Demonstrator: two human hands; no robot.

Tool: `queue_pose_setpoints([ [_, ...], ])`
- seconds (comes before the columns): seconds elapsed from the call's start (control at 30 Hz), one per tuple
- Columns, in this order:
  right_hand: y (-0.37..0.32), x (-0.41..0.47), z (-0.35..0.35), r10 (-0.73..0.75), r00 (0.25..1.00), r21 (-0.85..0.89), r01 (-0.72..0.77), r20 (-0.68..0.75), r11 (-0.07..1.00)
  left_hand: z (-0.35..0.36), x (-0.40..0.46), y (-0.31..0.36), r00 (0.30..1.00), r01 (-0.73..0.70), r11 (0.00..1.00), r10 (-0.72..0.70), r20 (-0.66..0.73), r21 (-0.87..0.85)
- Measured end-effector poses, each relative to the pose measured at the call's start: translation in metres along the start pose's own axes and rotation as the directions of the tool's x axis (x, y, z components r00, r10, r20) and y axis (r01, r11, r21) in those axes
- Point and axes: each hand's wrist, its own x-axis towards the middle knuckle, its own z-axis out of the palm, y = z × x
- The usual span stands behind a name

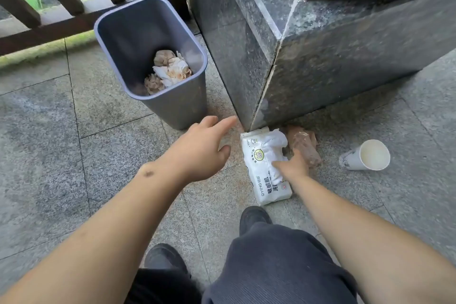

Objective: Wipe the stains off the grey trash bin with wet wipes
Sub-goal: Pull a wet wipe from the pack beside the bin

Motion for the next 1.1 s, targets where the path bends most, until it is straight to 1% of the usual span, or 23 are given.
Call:
queue_pose_setpoints([
  [0.1,-0.007,0.004,0.003,0.026,0.999,0.066,-0.027,0.028,0.997,0.0,0.004,0.001,1.0,0.003,1.0,-0.003,0.002,0.012],
  [0.13,-0.011,0.007,0.005,0.012,0.999,0.089,-0.014,0.032,0.996,0.001,0.004,0.002,1.0,0.007,1.0,-0.007,0.024,0.01],
  [0.23,-0.019,0.007,0.01,-0.125,0.992,0.06,0.124,0.014,0.99,0.004,0.004,0.002,0.999,0.001,1.0,-0.002,0.043,0.014],
  [0.27,-0.022,0.007,0.01,-0.165,0.986,0.032,0.165,0.007,0.986,0.003,0.004,0.003,0.999,-0.004,1.0,0.003,0.043,0.013],
  [0.33,-0.025,0.008,0.008,-0.184,0.983,-0.076,0.184,0.011,0.98,0.003,0.003,0.003,0.999,-0.008,1.0,0.008,0.033,0.011],
  [0.43,-0.022,0.009,0.007,-0.176,0.983,-0.321,0.186,0.058,0.929,0.003,0.005,0.002,1.0,-0.01,1.0,0.01,0.029,0.007],
  [0.47,-0.02,0.008,0.007,-0.186,0.981,-0.366,0.192,0.053,0.91,0.003,0.005,0.002,0.999,-0.008,1.0,0.008,0.031,0.01],
  [0.5,-0.019,0.005,0.008,-0.196,0.98,-0.377,0.192,0.029,0.906,0.004,0.006,0.003,0.999,-0.011,1.0,0.011,0.031,0.012],
  [0.6,-0.018,-0.003,0.007,-0.209,0.977,-0.33,0.186,-0.035,0.925,0.004,0.007,0.006,0.999,-0.01,1.0,0.01,0.036,0.014],
  [0.67,-0.018,-0.006,0.005,-0.214,0.977,-0.251,0.211,0.013,0.945,0.003,0.006,0.007,0.999,-0.004,1.0,0.004,0.033,0.008],
  [0.73,-0.018,-0.007,0.004,-0.195,0.976,-0.107,0.205,0.094,0.973,0.003,0.006,0.007,1.0,-0.003,1.0,0.003,0.031,0.014],
  [0.77,-0.017,-0.007,0.004,-0.187,0.974,-0.041,0.193,0.127,0.98,0.004,0.006,0.007,0.999,-0.005,1.0,0.004,0.032,0.017],
  [0.83,-0.016,-0.007,0.005,-0.143,0.978,0.032,0.14,0.151,0.99,0.003,0.005,0.008,1.0,-0.01,1.0,0.01,0.025,-0.006],
  [0.93,-0.014,-0.006,0.004,0.078,0.987,0.106,-0.093,0.139,0.99,0.002,0.005,0.008,1.0,-0.01,0.999,0.009,-0.008,-0.049],
  [1.0,-0.013,-0.005,0.0,0.192,0.96,0.163,-0.226,0.202,0.96,0.003,0.005,0.006,1.0,-0.004,0.999,0.003,-0.016,-0.044],
  [1.1,-0.014,-0.004,-0.006,0.253,0.907,0.275,-0.352,0.337,0.895,0.004,0.005,0.005,1.0,0.001,1.0,-0.001,-0.004,-0.021],
])
